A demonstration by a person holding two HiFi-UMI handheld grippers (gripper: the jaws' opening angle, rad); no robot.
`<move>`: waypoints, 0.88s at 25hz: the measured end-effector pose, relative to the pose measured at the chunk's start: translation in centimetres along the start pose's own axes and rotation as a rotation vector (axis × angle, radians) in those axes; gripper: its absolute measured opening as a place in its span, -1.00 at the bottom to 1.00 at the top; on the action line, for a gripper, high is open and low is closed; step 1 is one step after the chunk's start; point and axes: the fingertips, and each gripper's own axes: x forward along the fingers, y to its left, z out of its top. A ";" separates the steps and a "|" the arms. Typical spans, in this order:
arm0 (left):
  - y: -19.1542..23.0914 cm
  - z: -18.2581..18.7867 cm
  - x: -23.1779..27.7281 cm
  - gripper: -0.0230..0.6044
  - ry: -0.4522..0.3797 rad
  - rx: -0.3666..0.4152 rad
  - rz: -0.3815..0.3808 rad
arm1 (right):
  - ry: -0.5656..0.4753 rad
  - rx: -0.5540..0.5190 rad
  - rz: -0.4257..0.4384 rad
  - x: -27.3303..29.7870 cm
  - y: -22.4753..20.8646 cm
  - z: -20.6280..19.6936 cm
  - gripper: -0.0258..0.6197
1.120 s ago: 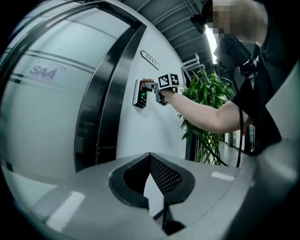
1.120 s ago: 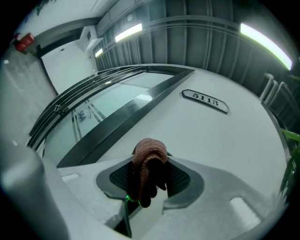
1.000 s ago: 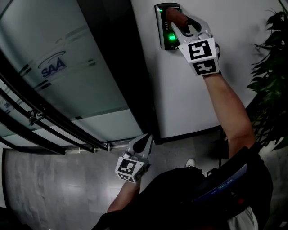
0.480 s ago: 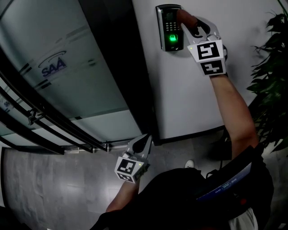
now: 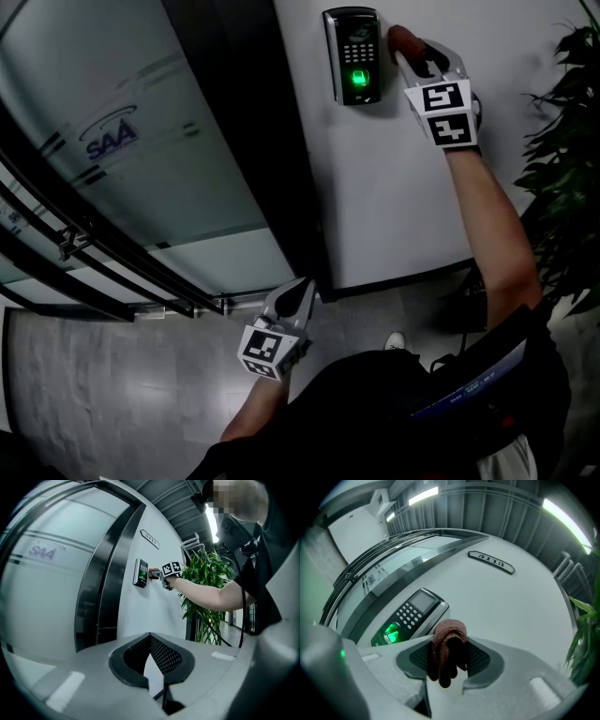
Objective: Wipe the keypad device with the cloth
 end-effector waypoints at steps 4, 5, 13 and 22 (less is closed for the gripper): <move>0.0 0.1 0.1 -0.88 0.001 -0.001 0.001 | -0.015 0.008 -0.001 -0.5 0.2 0.2 -0.47; 0.0 0.0 0.2 -0.87 0.001 0.000 0.001 | -0.026 0.010 0.002 -0.8 0.5 0.4 -0.47; 0.2 -0.2 0.2 -0.87 0.009 -0.001 0.002 | -0.140 0.024 0.075 -4.1 6.4 3.3 -0.47; 0.0 0.0 0.0 -0.88 0.004 0.000 0.010 | -0.130 0.120 0.211 -3.5 13.6 3.0 -0.47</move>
